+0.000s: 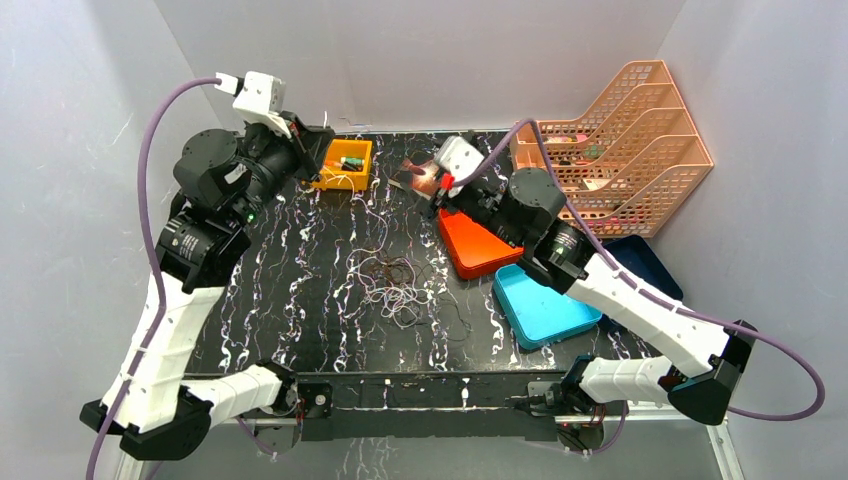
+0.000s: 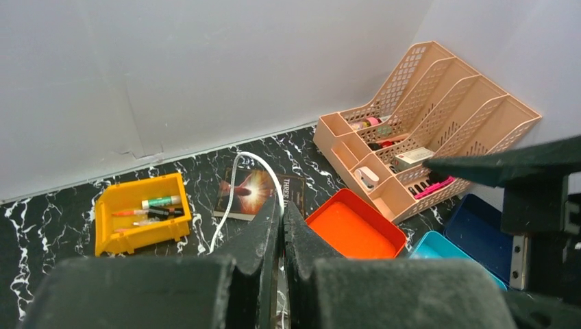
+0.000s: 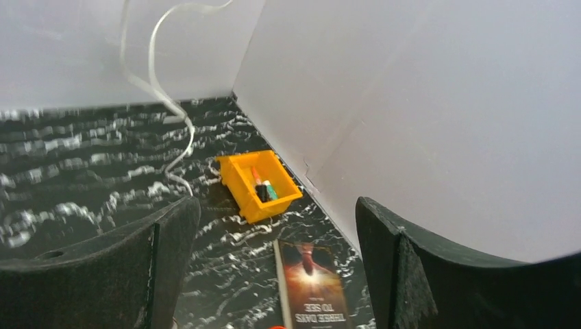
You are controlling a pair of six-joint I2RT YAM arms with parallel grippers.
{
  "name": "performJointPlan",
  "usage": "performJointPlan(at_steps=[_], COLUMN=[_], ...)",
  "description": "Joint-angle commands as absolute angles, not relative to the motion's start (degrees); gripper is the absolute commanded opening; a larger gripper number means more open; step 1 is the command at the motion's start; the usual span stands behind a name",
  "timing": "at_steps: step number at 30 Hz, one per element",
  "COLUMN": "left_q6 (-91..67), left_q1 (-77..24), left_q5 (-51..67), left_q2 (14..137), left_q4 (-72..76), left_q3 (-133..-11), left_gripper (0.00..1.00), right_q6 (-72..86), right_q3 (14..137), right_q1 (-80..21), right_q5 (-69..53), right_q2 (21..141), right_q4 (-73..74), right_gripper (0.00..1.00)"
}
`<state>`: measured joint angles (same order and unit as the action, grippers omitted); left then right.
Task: Untangle the cables
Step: Untie the cable.
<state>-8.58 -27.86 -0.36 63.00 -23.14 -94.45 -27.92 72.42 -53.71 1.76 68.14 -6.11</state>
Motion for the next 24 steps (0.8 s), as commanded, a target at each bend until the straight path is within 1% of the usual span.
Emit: performJointPlan(at_steps=[1,3,6,10,12,15,20,24], left_q6=[-9.69,-10.12,-10.28,-9.96,-9.76,-9.58,-9.43,-8.93], left_q1=[-27.58,-27.59,-27.59,-27.6,-27.6,-27.6,-27.6,-27.59], left_q5=[-1.13,-1.21,-0.16,1.0,1.87,3.43,5.33,5.75], left_q2=[59.98,59.28,59.18,60.2,61.22,63.2,66.55,68.24], left_q4=[-22.32,-21.96,-22.88,-23.89,-24.3,-24.71,-25.03,-25.18], left_q3=[-91.07,-88.76,-88.73,-91.34,-93.56,-97.59,-104.74,-108.5], left_gripper=[0.0,0.0,0.0,0.0,0.0,0.0,0.0,0.0], right_q6=[-2.62,6.27,13.84,11.25,9.81,10.38,19.71,25.36], right_q3=[74.44,74.21,72.99,67.45,62.61,56.14,52.42,48.2], right_q1=[-53.84,-53.86,-53.88,-53.88,-53.83,-53.83,-53.85,-53.88], right_q5=[12.47,8.33,2.82,-3.35,-3.65,-2.84,4.23,3.27], right_q2=[67.14,67.21,67.12,66.03,65.03,64.46,67.83,73.06], right_q4=[-18.13,-19.36,-19.82,-19.17,-20.21,-26.17,-29.43,-40.38], right_gripper=[0.92,0.91,0.91,0.91,0.91,0.91,0.91,0.91])
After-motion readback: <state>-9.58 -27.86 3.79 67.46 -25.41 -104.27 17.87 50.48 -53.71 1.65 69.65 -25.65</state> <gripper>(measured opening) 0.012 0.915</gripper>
